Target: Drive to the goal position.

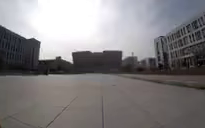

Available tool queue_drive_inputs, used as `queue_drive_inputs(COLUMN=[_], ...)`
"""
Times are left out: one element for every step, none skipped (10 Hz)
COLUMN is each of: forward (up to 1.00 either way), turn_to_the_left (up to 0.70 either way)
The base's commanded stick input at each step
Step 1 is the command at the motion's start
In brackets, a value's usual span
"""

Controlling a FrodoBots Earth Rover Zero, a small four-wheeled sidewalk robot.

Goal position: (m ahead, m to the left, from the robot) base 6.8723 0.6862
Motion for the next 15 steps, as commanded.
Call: queue_drive_inputs(forward=[1.00, 1.00, 1.00, 1.00, 1.00, 1.00, 1.00, 1.00, 1.00, 1.00, 1.00, 1.00, 1.00, 1.00, 1.00], turn_to_the_left=[0.00, 0.00, 0.00, 0.00, 0.00, 0.00, 0.00, 0.00, 0.00, 0.00, 0.00, 0.00, 0.00, 0.00, 0.00])
